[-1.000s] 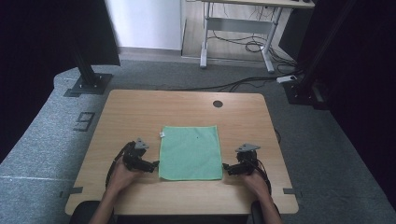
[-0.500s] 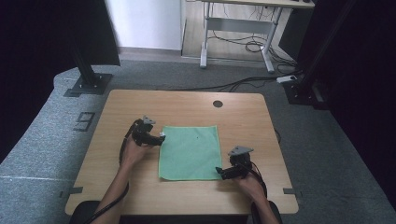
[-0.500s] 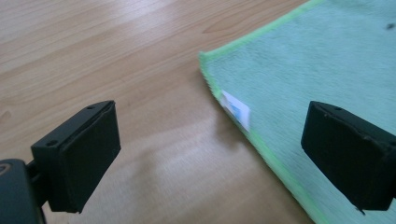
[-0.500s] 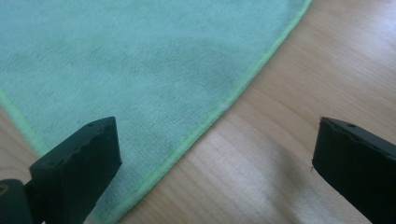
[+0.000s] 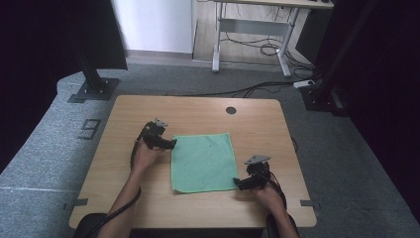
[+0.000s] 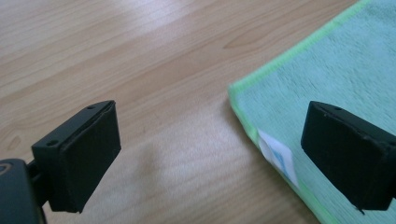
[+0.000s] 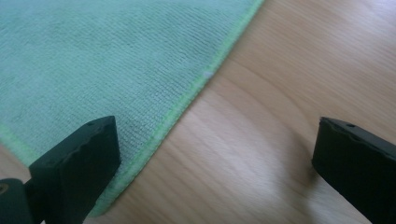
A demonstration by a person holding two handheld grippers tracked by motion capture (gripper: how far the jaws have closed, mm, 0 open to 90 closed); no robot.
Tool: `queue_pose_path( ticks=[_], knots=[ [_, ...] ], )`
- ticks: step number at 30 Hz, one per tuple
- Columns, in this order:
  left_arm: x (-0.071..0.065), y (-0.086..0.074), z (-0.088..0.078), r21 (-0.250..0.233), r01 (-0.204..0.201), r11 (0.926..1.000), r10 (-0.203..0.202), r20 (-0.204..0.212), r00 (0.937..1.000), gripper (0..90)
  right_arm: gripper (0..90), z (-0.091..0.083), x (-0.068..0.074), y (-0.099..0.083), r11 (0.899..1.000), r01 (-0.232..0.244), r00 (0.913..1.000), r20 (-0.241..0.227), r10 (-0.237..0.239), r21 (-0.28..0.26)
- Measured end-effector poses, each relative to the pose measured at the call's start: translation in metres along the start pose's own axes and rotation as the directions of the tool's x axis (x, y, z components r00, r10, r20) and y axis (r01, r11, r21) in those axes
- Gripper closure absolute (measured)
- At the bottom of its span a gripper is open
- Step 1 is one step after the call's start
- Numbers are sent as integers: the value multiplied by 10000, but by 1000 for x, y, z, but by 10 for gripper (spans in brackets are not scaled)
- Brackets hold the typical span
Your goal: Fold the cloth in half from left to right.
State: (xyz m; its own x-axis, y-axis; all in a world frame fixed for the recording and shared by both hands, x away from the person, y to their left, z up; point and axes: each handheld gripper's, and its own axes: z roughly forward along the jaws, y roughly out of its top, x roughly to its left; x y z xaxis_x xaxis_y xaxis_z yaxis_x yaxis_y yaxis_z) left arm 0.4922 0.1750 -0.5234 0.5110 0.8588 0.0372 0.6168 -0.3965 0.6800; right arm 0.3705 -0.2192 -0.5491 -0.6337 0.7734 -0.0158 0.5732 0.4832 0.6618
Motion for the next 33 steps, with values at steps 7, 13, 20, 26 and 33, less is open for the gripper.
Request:
queue_pose_path(
  ticks=[7,13,20,26,33],
  knots=[
    [-3,2,21,301,-61,9995,72,-371,9993,51,24,-2,-7,-1,10000,89,9999,138,-89,-19],
    [-1,-4,21,485,-256,9985,279,-457,9986,46,28,-2,-14,-1,10000,37,9997,225,-36,-22],
    [-4,-21,6,470,-64,9989,78,-302,9995,55,30,-1,-25,0,10000,-3,9990,451,7,-93],
    [2,-40,-5,210,375,9991,-382,310,9988,53,44,1,-29,1,9998,-194,9996,206,196,-107],
    [3,-41,-5,78,227,9997,-230,417,9989,58,71,-5,-25,5,9996,-62,10000,-73,60,-290]
  ],
)
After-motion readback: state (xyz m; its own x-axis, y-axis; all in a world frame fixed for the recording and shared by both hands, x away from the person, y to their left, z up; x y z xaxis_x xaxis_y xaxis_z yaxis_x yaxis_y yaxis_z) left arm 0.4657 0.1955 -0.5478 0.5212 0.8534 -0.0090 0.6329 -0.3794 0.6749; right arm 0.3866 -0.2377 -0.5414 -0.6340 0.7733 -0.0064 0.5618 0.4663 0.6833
